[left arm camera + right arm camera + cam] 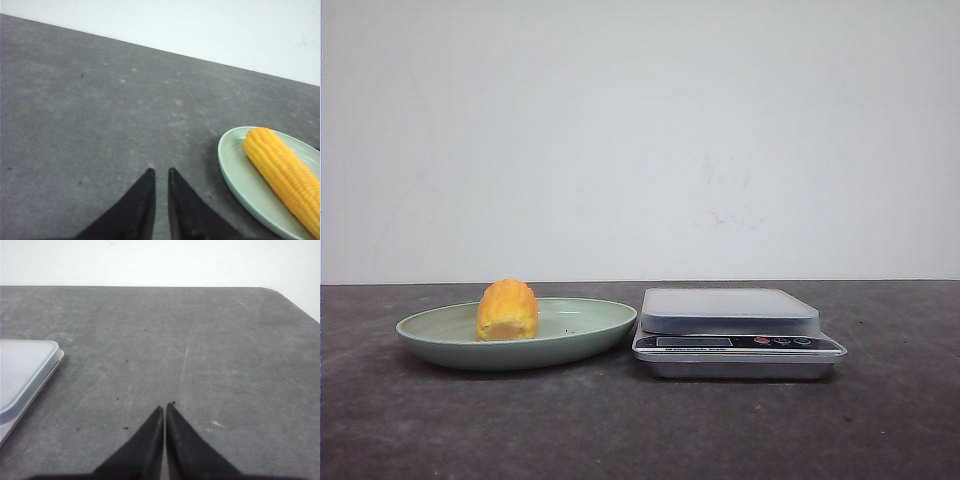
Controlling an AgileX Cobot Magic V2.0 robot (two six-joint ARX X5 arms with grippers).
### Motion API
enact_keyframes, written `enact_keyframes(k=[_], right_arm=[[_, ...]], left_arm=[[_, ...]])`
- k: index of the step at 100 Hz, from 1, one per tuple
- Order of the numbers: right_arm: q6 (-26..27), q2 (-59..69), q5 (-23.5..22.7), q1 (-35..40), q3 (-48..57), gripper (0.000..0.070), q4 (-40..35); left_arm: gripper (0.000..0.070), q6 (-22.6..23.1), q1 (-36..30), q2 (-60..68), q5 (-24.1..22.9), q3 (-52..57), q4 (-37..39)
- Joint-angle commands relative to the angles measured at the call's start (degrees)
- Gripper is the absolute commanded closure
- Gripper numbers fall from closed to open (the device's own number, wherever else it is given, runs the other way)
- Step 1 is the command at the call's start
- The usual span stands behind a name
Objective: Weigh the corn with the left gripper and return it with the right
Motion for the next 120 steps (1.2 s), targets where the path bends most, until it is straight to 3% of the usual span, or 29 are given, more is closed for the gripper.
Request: enact_keyframes(k=[1,120], right_arm=[[-0.8,-0.1,-0.1,-0.1,-0.4,0.07,0.5],[-0.8,-0.1,0.0,-0.1,-0.3,0.07,1.4]], left_arm=[[0.07,0.9,0.0,-0.1,0.1,-1.0,-0.3],[0.07,0.9,0.0,-0.1,0.1,-1.0,-0.3]])
